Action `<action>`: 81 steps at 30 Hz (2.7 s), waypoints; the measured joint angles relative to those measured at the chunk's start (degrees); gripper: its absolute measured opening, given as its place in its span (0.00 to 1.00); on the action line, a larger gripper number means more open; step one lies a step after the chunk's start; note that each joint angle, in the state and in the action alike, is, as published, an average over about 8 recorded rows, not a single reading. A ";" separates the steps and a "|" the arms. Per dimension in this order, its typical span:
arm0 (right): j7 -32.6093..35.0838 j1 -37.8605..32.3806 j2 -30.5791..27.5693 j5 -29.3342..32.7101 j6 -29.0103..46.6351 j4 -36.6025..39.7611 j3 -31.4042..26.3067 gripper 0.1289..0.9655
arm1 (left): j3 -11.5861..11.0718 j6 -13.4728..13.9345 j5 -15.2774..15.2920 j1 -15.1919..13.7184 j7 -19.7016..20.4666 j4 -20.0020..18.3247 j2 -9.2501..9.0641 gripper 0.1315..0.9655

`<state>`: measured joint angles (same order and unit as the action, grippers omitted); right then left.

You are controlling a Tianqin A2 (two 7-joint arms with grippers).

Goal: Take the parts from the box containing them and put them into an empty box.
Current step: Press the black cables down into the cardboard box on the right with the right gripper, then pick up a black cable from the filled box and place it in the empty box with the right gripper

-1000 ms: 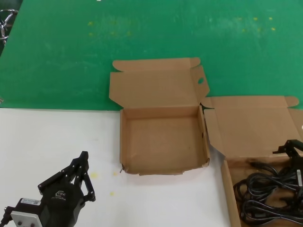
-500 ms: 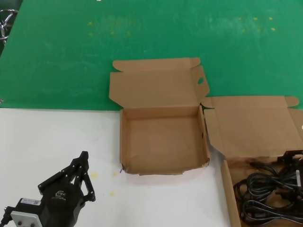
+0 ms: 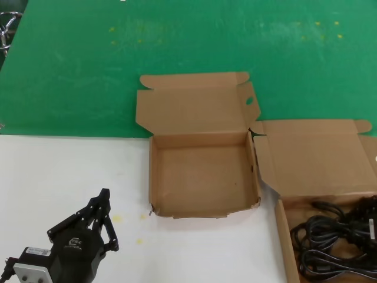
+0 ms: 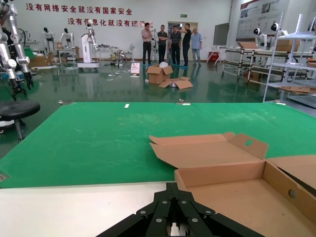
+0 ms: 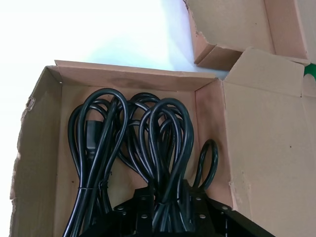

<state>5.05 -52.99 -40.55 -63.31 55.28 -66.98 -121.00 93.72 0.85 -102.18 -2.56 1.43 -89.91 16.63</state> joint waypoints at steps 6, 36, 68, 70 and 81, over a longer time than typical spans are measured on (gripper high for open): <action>0.13 0.83 0.19 0.00 -0.58 -0.19 0.70 0.15 | 0.00 0.00 0.00 0.00 0.00 0.00 0.00 0.00; -10.46 -5.65 1.44 6.85 5.31 -11.89 3.30 0.10 | 0.00 0.00 0.00 0.00 0.00 0.00 0.00 0.00; -3.31 -17.65 22.46 5.10 -2.24 7.26 -1.79 0.10 | 0.00 0.00 0.00 0.00 0.00 0.00 0.00 0.00; -2.12 -18.13 23.57 4.49 -2.92 9.41 -2.08 0.10 | 0.00 0.00 0.00 0.00 0.00 0.00 0.00 0.00; 5.17 -20.51 28.88 0.53 -6.41 21.57 -3.12 0.10 | 0.00 0.00 0.00 0.00 0.00 0.00 0.00 0.00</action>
<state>10.22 -73.50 -11.67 -62.78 48.87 -45.42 -124.12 93.72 0.85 -102.18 -2.56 1.43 -89.91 16.63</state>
